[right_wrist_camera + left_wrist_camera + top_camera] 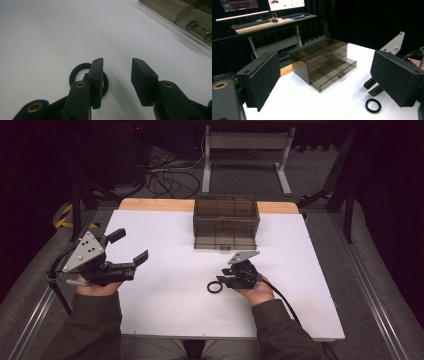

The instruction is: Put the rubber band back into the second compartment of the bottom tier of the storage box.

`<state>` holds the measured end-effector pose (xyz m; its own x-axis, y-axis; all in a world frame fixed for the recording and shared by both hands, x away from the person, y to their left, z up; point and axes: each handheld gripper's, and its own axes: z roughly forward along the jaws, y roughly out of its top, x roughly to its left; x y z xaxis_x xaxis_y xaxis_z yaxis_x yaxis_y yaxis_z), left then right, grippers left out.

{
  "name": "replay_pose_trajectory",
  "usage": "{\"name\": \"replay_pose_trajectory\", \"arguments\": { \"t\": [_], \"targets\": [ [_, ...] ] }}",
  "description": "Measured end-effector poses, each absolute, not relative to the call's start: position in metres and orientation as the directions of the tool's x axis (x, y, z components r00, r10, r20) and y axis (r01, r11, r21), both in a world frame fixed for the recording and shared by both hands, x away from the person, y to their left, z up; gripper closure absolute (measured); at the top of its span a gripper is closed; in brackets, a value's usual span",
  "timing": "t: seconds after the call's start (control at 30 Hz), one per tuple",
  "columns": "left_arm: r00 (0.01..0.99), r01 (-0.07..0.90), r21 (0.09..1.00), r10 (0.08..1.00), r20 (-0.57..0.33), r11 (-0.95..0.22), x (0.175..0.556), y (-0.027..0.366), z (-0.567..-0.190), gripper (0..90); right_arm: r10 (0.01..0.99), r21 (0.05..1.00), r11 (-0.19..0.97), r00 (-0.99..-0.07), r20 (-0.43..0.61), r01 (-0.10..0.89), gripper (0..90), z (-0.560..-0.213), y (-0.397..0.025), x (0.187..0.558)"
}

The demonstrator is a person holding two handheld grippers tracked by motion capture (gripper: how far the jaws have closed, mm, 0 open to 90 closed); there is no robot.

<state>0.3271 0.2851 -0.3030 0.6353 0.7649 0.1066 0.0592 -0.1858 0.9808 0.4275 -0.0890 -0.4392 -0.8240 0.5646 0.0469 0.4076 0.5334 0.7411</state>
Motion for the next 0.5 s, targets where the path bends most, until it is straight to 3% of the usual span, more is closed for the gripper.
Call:
{"name": "replay_pose_trajectory", "arguments": {
  "t": [0.5],
  "targets": [
    [0.634,0.062,0.981,0.766,0.103,-0.183,0.3277,0.2862,-0.3036,10.2,0.538,0.714,0.575,-0.842,0.039,0.401,68.1,-0.4479,-0.0827,0.4276]
  ]
}}
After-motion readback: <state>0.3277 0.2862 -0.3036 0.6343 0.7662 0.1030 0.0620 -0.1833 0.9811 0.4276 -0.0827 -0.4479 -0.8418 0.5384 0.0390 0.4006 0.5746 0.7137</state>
